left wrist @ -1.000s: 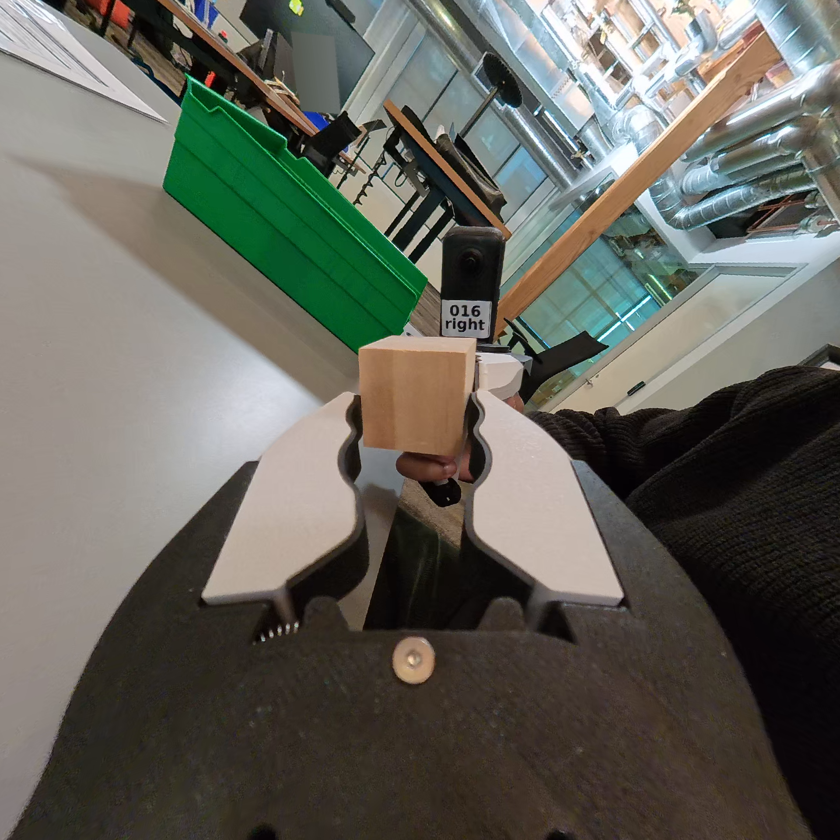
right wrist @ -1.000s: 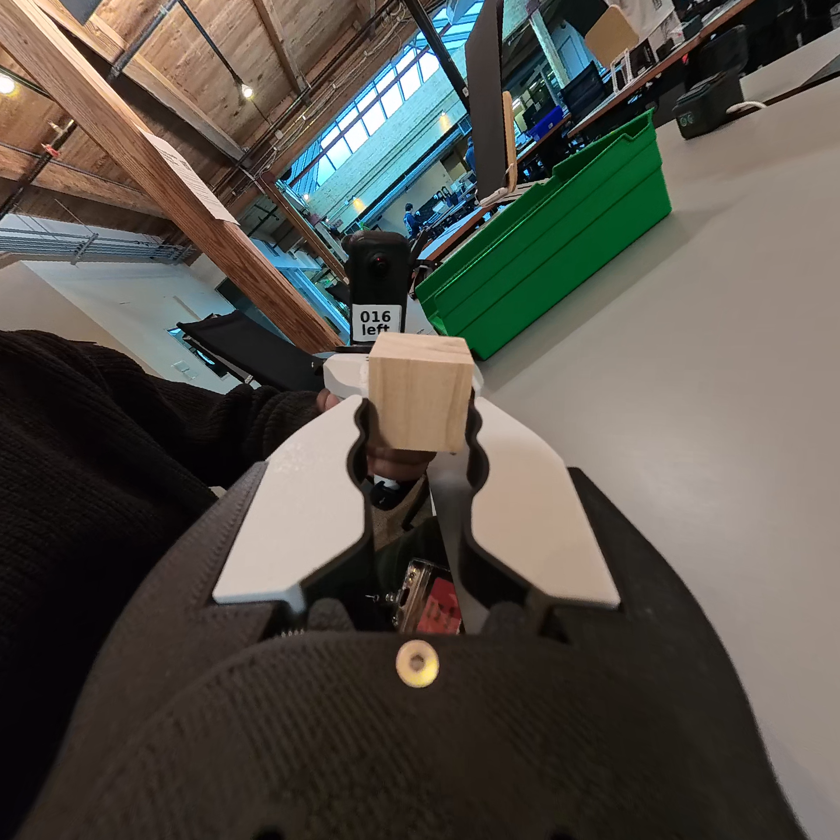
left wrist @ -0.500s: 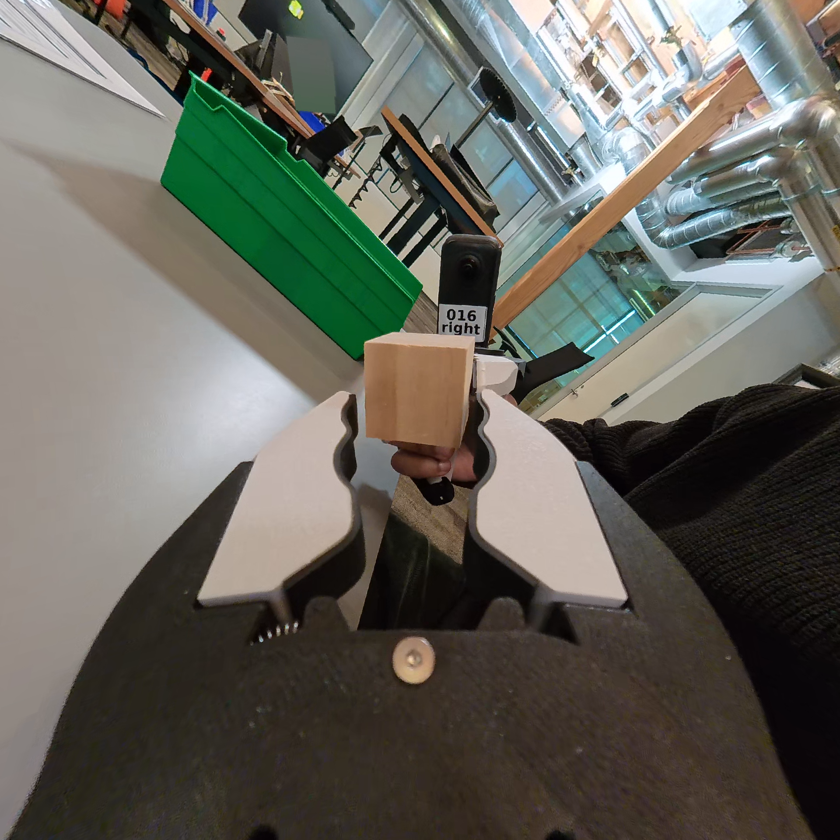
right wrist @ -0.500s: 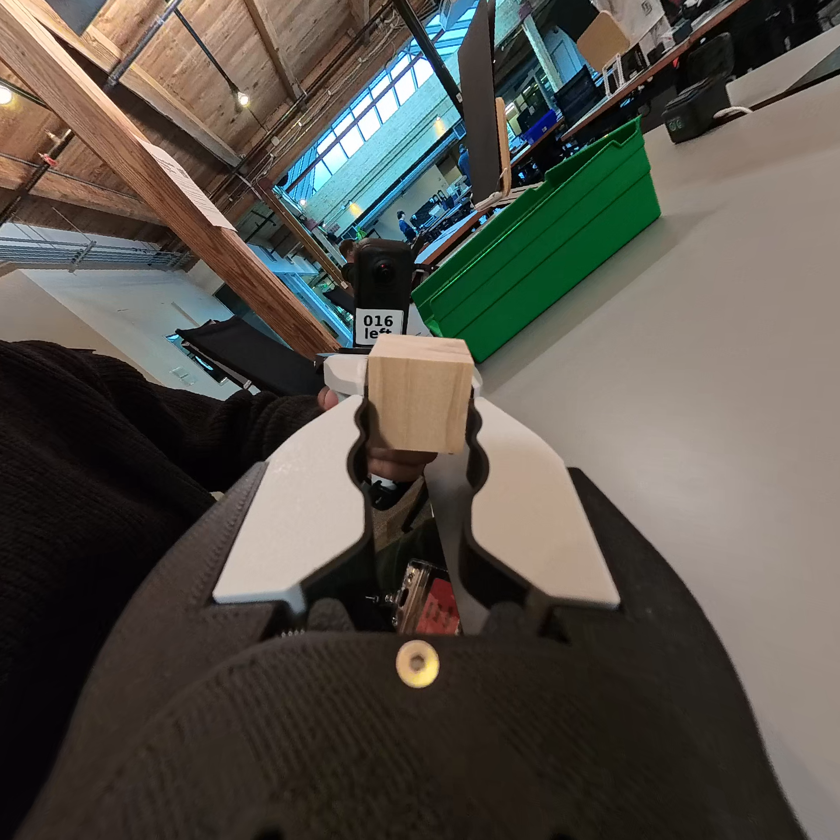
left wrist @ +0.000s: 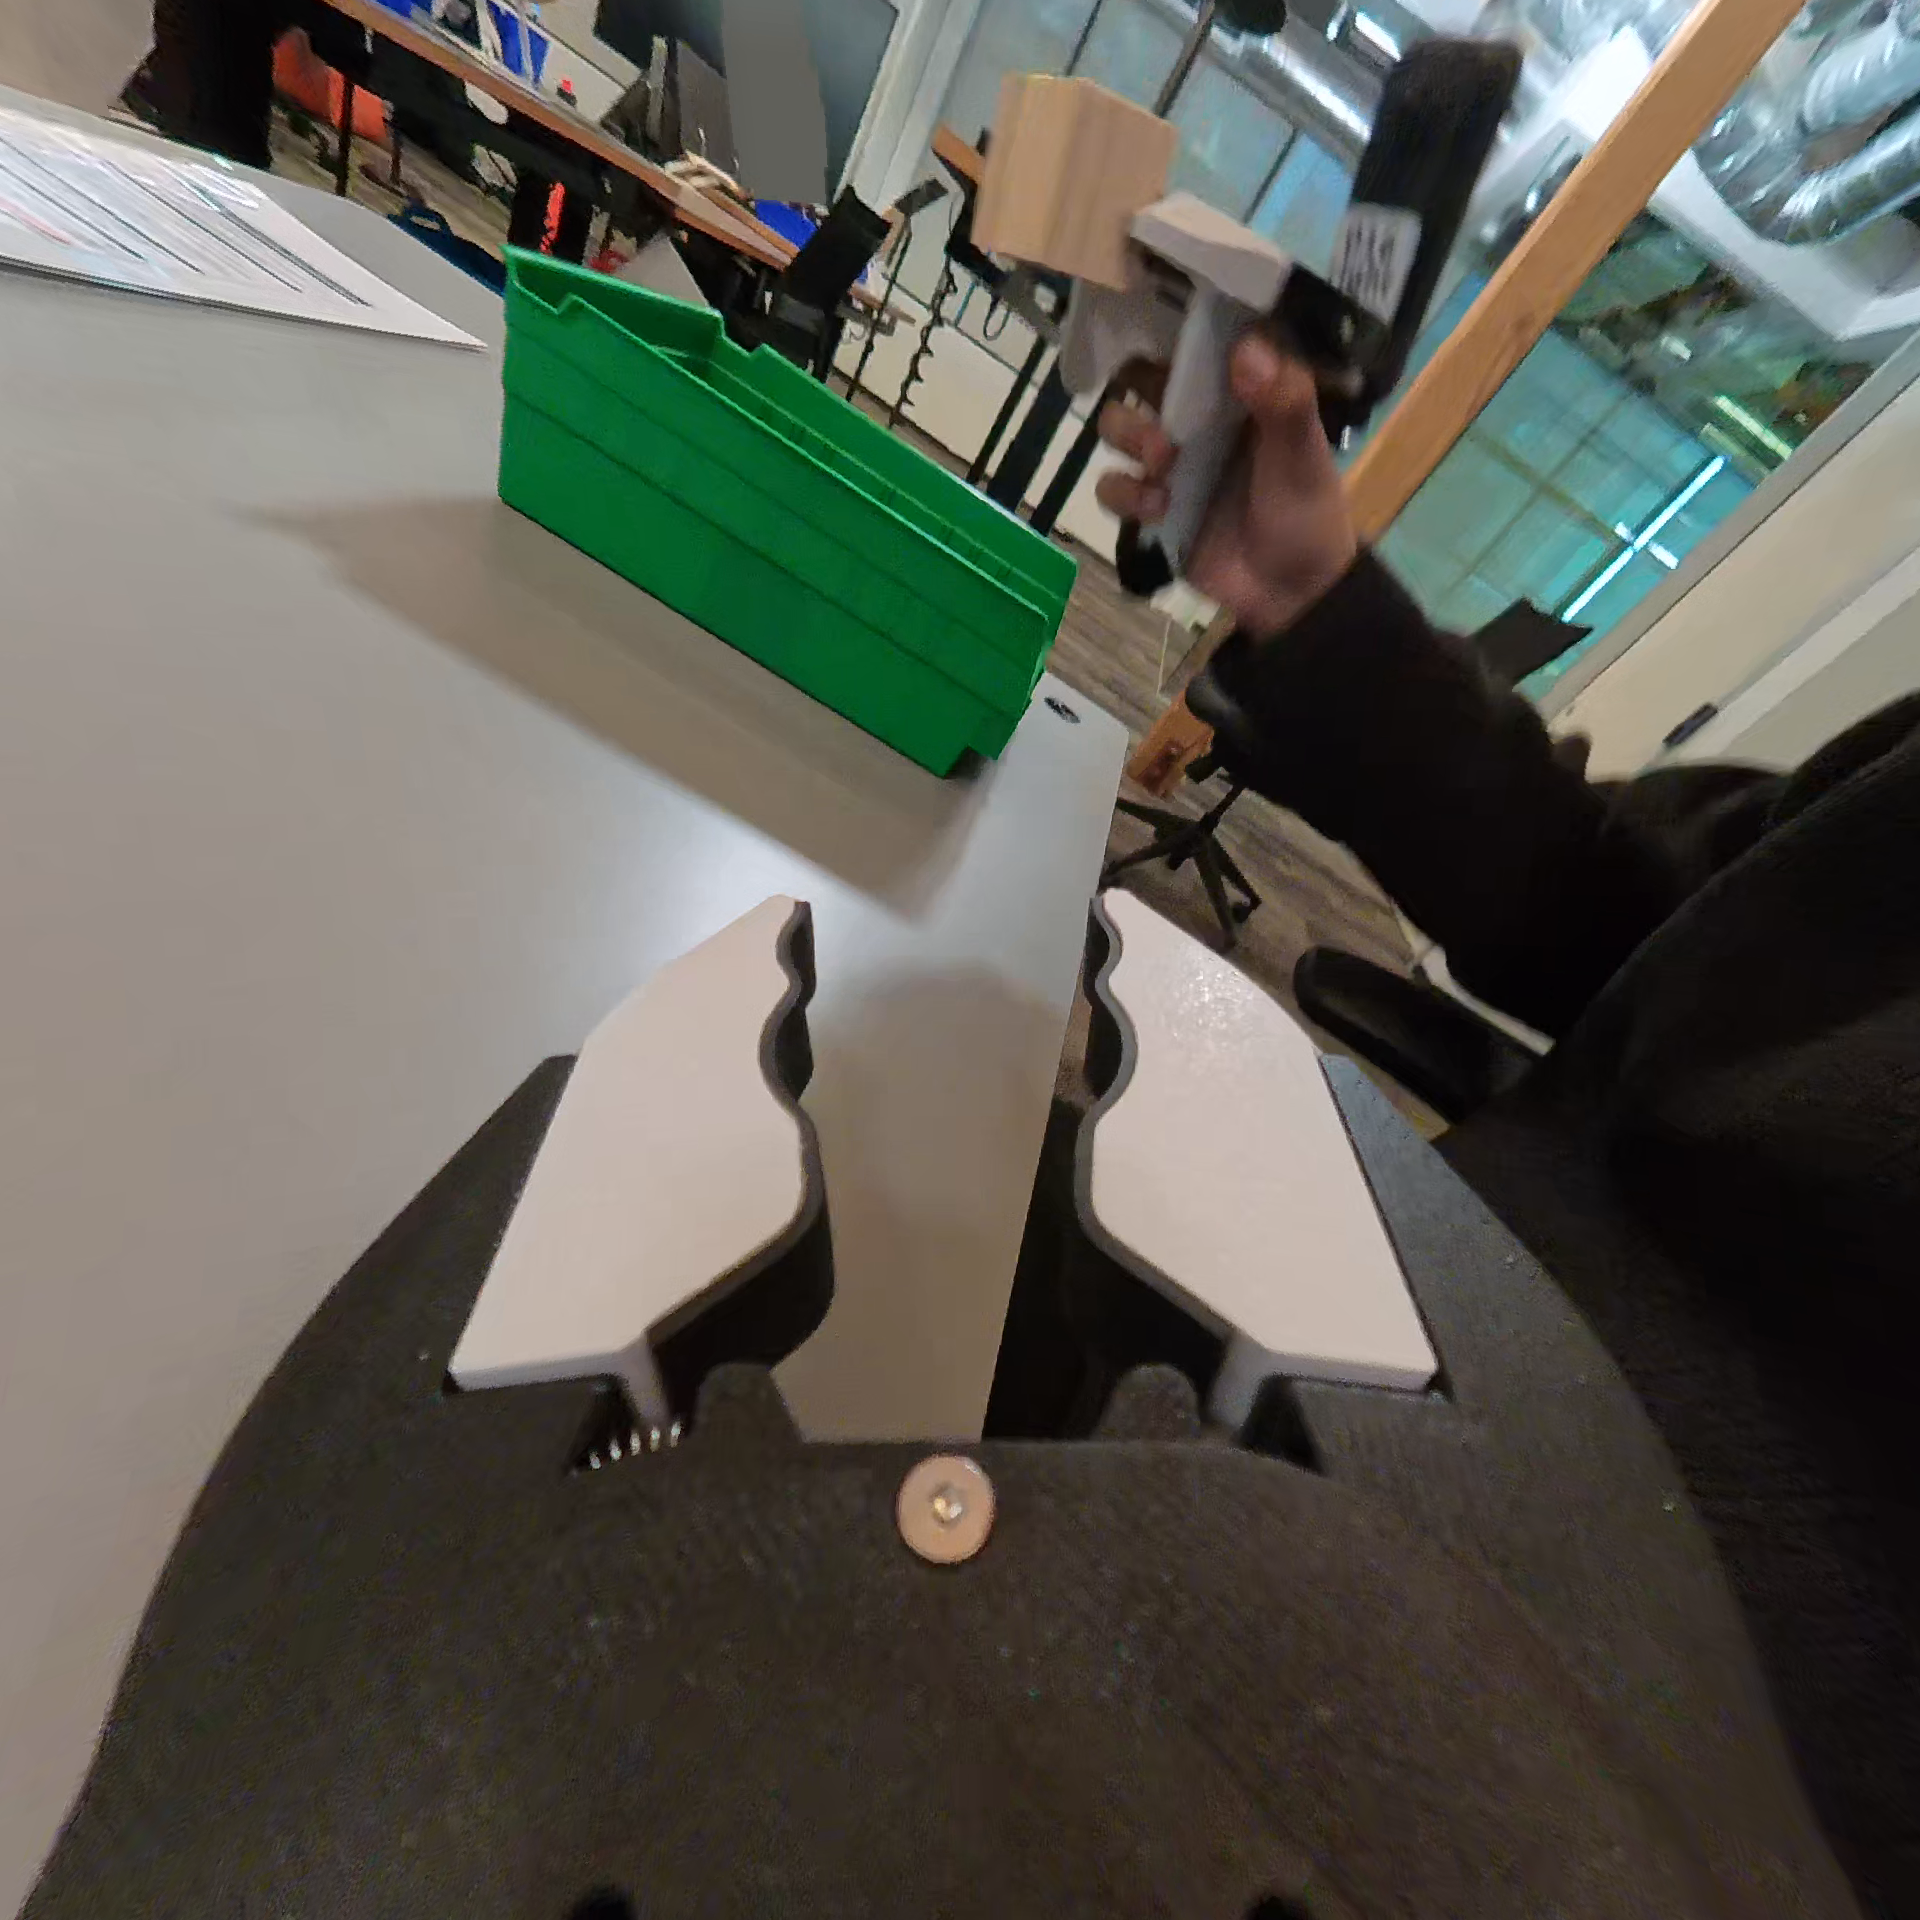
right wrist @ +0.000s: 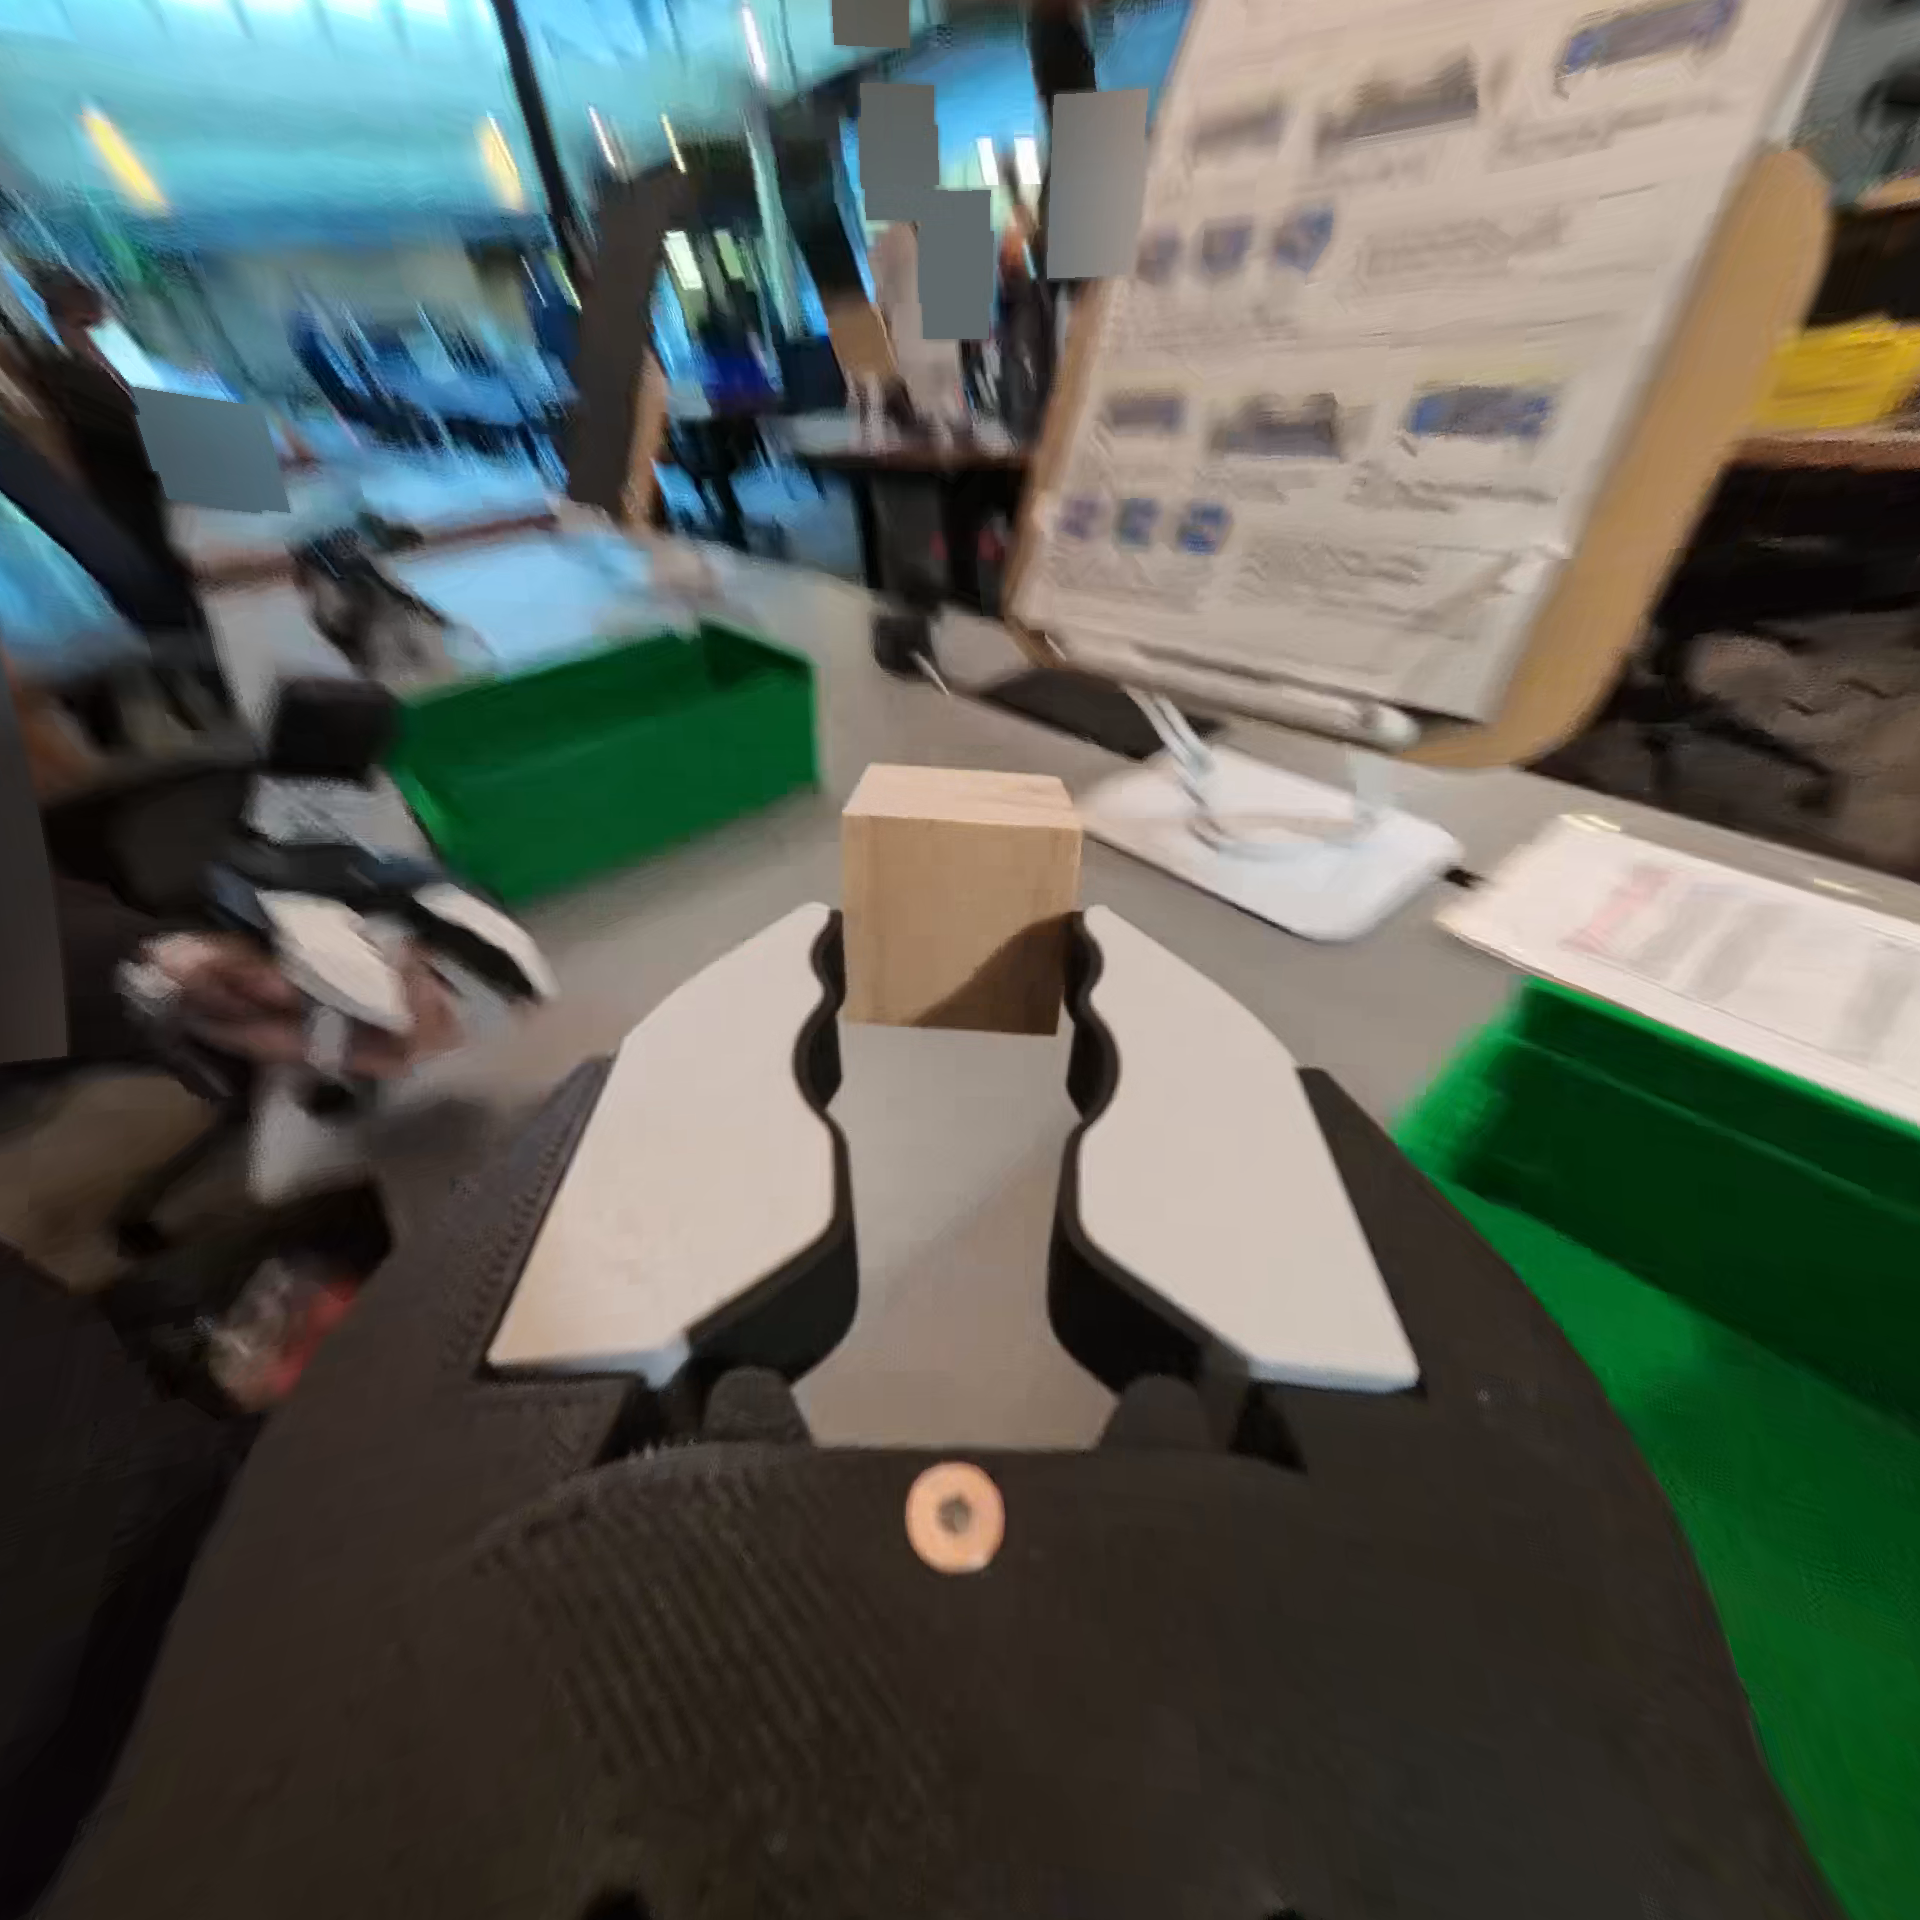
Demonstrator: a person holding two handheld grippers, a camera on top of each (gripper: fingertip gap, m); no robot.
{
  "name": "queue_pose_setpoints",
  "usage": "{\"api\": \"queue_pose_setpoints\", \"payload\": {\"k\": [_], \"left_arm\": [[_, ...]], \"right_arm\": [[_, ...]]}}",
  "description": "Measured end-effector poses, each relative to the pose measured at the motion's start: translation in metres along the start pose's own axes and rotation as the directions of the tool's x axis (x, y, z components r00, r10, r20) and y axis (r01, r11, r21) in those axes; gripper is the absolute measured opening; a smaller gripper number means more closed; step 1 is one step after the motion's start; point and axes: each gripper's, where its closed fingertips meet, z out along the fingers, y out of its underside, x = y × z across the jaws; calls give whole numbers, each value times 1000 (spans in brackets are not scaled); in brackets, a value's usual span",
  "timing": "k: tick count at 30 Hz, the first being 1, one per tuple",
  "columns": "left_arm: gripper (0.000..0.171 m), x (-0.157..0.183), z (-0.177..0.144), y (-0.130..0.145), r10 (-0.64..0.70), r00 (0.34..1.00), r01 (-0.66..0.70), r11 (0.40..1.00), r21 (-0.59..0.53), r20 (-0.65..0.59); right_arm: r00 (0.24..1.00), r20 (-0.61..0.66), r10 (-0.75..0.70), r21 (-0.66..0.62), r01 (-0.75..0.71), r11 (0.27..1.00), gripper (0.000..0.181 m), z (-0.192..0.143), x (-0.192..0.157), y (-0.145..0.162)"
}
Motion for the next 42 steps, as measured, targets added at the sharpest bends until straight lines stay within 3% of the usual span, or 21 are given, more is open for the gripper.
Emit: {"api": "queue_pose_setpoints", "payload": {"k": [3, 5, 8, 14, 16, 21, 25, 33, 42], "left_arm": [[50, 2, 5, 10, 70, 998, -69, 996, -60, 4], [50, 2, 7, 17, 137, 990, -136, 986, -99, 11], [48, 0, 9, 21, 194, 981, -190, 974, -126, 25], [48, -17, 3, 8, 51, 996, -48, 998, -41, 74], [48, -25, 0, 8, 19, 994, -16, 1000, -27, 110], [48, -36, -10, 6, 80, 974, -77, 997, -26, 210], [46, -34, -26, -12, 146, 961, -154, 988, 18, 236], [45, -50, -45, -30, 77, 953, -117, 986, 120, 294], [43, -51, -52, -37, 40, 958, -93, 980, 175, 285]], "right_arm": [[981, -69, -184, -362, 147, 920, 41, -26, 74, 26], [963, -11, -271, -574, 216, 790, 41, -41, 113, 56], [949, 164, -270, -784, 292, 548, 41, -62, 144, 107], [889, 397, -231, -870, 444, 215, 42, -71, 176, 161], [852, 474, -223, -848, 510, 146, 42, -68, 178, 169], [776, 596, -207, -775, 623, 106, 42, -52, 172, 175], [739, 640, -210, -746, 663, 63, 42, -50, 178, 181], [739, 653, -165, -723, 673, 152, 42, -46, 170, 188], [723, 673, -159, -713, 690, 124, 42, -48, 171, 187]]}}
